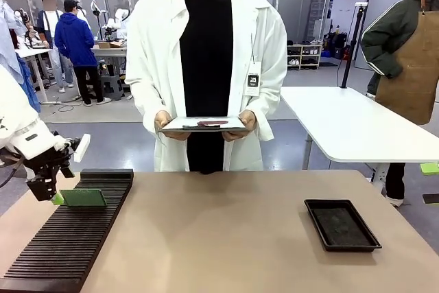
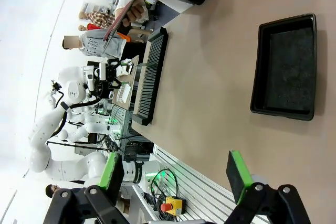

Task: Inspect the PCB.
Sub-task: Pick up the Blank PCB and present it to the human.

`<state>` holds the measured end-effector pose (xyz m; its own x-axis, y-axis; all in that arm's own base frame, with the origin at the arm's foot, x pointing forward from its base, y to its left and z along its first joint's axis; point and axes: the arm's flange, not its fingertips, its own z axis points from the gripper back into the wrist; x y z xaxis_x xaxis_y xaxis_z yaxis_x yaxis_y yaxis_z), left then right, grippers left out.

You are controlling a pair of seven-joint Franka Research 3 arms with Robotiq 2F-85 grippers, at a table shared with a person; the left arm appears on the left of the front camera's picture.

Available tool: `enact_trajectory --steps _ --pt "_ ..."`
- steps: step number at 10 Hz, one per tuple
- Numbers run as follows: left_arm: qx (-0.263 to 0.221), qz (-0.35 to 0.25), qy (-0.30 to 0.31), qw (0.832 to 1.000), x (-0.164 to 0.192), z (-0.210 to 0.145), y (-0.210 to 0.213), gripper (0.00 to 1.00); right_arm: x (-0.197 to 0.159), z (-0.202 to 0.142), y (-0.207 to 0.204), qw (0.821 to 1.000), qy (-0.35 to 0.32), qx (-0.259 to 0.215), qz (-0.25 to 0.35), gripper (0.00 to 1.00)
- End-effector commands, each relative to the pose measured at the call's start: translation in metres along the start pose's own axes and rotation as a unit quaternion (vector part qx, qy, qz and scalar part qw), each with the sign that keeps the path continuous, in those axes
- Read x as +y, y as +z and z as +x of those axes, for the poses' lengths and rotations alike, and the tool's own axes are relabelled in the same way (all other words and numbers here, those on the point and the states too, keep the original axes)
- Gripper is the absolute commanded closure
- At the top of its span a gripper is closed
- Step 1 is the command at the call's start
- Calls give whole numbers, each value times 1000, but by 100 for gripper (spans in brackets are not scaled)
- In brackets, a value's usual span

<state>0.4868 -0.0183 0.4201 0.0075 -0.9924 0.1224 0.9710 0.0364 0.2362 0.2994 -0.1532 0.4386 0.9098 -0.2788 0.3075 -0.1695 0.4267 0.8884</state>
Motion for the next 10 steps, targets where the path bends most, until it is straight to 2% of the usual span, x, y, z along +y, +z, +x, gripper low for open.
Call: enact_trajectory --steps 1,5,7,10 --pt "8 4 -24 1000 23 -9 -10 0 0 0 1 1000 3 0 5 0" --pt "39 -2 -18 999 41 -17 -40 0 0 0 1 1000 3 0 5 0" --pt "71 5 -13 997 49 -19 -53 0 0 0 1 1000 3 0 5 0" --pt "68 -20 -2 997 56 -23 -73 0 0 0 1 1000 3 0 5 0"
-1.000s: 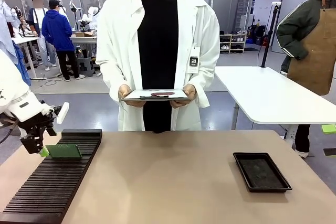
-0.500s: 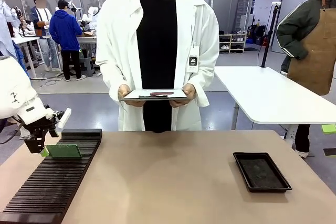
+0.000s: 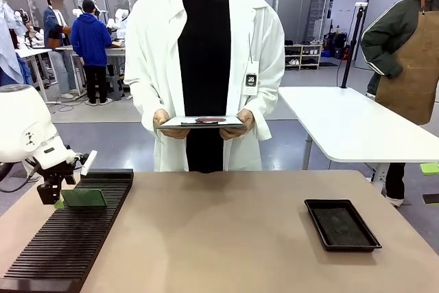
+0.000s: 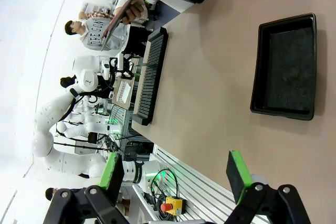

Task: Inspect the PCB.
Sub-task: Pick up the Blank PCB and present it to the human.

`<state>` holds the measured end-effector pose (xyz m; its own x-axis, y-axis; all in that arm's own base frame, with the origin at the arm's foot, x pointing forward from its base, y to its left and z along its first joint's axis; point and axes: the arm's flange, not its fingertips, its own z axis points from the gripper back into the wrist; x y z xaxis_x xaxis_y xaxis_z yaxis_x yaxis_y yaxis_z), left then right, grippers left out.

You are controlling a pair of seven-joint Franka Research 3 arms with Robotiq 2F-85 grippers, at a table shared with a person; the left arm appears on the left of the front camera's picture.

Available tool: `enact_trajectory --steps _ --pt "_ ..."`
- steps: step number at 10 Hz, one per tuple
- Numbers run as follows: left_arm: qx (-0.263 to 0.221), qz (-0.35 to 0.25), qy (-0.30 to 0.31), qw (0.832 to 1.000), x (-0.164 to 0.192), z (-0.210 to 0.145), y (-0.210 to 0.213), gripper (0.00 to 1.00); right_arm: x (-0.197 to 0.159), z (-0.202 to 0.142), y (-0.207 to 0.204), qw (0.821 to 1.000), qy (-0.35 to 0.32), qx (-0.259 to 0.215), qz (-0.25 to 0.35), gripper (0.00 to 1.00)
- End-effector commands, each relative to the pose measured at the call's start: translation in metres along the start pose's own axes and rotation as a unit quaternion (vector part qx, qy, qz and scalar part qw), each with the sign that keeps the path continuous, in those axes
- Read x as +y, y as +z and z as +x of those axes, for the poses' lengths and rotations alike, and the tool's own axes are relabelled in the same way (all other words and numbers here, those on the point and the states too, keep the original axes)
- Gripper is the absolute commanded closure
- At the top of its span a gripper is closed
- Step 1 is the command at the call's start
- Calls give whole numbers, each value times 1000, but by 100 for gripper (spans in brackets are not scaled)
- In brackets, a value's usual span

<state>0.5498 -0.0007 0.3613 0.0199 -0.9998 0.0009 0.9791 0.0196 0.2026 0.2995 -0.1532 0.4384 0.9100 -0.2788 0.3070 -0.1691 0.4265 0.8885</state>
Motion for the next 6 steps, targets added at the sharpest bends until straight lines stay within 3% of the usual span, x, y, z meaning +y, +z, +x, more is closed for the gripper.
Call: enact_trajectory --steps 1,2,3,4,6 --pt "5 -10 8 1000 10 1 -5 0 0 0 1 1000 3 0 5 0" --pt "8 -11 12 1000 12 0 -8 0 0 0 1 1000 3 0 5 0" --pt "7 -13 12 1000 13 0 -10 23 0 0 1 1000 3 0 5 0" --pt "7 -15 11 1000 13 1 -10 58 0 0 1 1000 3 0 5 0" --pt "9 -18 8 1000 13 2 -11 100 0 0 1 1000 3 0 5 0"
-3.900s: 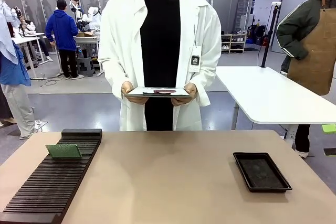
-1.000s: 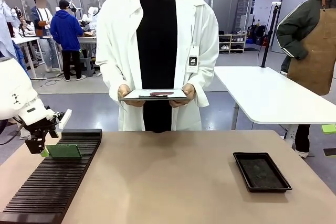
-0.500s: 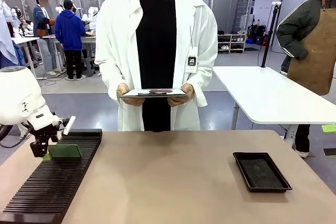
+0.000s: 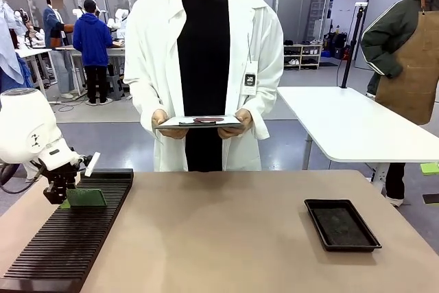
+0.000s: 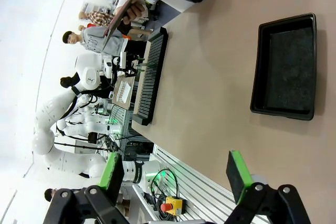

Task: Inspect the PCB.
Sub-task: Pick up the Blank PCB and present it to the human.

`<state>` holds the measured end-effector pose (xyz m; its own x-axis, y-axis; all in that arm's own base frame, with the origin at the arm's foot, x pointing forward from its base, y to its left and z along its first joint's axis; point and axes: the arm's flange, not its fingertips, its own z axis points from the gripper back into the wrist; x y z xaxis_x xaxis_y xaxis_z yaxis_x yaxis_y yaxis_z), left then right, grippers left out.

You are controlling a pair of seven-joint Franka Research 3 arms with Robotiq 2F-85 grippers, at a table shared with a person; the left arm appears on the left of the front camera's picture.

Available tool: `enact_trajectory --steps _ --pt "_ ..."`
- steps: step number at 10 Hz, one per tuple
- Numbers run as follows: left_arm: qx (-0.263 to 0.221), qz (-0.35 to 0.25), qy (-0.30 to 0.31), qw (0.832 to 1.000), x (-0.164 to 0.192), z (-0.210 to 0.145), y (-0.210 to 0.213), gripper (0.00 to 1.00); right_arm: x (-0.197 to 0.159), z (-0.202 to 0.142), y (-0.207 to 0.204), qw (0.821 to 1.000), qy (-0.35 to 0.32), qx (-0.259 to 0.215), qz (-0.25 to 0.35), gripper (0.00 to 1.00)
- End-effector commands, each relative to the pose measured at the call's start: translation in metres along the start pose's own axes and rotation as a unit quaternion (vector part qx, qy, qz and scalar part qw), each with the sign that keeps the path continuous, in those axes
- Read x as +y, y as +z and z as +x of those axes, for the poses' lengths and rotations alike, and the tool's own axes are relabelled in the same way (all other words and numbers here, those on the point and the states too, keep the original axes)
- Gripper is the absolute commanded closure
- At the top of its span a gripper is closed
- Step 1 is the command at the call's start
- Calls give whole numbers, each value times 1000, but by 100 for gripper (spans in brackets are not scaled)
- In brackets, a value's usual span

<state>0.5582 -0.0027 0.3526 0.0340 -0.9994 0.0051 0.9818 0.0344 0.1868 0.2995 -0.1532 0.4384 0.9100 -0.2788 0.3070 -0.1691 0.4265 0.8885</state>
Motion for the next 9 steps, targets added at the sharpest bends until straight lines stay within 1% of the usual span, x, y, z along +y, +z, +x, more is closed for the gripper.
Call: enact_trajectory --steps 1,2,3,4,7,9 --pt "10 -10 3 1000 6 0 -1 100 0 0 1 1000 3 0 5 0" --pt "12 -11 4 1000 6 0 0 100 0 0 1 1000 3 0 5 0" --pt "14 -11 5 1000 6 0 0 95 0 0 1 1000 3 0 5 0" --pt "12 -8 7 1000 7 0 0 100 0 0 1 1000 3 0 5 0" --pt "16 -7 8 1000 6 1 0 100 0 0 1 1000 3 0 5 0" --pt "3 -9 8 1000 6 3 9 100 0 0 1 1000 3 0 5 0"
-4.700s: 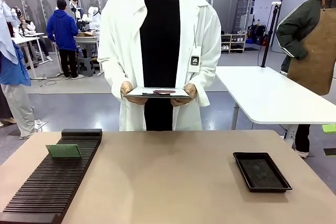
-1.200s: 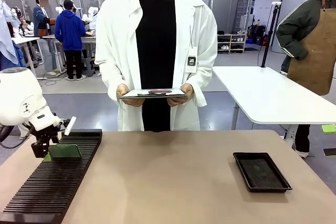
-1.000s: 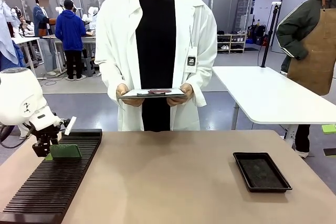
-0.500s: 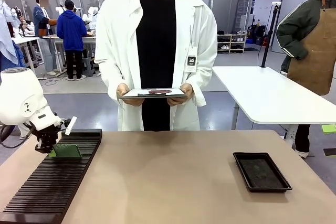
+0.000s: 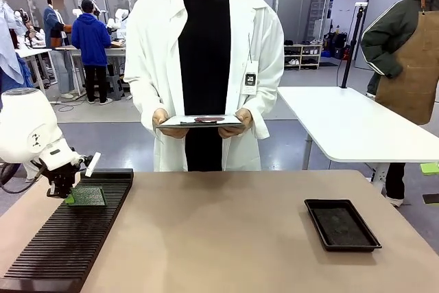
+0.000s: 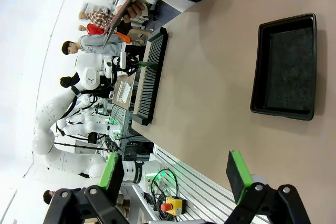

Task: Inspect the PCB.
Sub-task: Pick up the Blank PCB and present it to the human.

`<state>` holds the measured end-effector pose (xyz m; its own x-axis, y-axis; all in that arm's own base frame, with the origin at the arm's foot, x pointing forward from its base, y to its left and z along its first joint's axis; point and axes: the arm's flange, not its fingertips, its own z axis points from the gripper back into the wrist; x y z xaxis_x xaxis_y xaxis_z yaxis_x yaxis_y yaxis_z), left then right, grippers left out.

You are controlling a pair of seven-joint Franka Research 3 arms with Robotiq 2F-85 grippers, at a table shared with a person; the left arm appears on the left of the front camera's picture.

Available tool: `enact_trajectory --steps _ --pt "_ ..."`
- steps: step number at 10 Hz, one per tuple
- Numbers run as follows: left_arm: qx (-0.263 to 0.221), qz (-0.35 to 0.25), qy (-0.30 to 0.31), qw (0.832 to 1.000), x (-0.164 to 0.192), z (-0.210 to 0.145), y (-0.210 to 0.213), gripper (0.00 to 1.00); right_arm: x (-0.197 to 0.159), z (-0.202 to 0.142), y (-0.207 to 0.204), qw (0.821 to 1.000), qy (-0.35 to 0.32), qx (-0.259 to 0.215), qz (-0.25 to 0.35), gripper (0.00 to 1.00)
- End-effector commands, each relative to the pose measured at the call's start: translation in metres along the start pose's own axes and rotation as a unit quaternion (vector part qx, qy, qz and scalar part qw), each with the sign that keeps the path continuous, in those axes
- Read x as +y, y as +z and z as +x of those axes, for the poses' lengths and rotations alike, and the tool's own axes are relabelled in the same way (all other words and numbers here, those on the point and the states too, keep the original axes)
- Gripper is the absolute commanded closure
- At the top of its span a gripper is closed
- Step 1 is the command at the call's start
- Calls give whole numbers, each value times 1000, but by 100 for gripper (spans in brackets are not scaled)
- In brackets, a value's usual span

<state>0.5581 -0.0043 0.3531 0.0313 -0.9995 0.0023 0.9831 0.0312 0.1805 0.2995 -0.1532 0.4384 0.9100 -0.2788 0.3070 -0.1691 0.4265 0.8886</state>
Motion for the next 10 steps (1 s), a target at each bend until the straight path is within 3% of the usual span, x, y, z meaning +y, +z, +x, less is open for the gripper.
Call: enact_trajectory --steps 1,3,5,7,8,10 --pt "1 -5 14 1000 7 3 16 100 0 0 1 1000 3 0 5 0" --pt "-31 -4 53 998 12 2 40 100 0 0 1 1000 3 0 5 0" --pt "-118 -51 109 986 16 -11 64 100 0 0 1 1000 3 0 5 0" --pt "-149 -114 171 967 13 -22 59 100 0 0 1 1000 3 0 5 0" --pt "-177 -143 201 953 9 -27 58 100 0 0 1 1000 3 0 5 0" --pt "-278 -223 276 893 0 -35 53 100 0 0 1 1000 3 0 5 0"
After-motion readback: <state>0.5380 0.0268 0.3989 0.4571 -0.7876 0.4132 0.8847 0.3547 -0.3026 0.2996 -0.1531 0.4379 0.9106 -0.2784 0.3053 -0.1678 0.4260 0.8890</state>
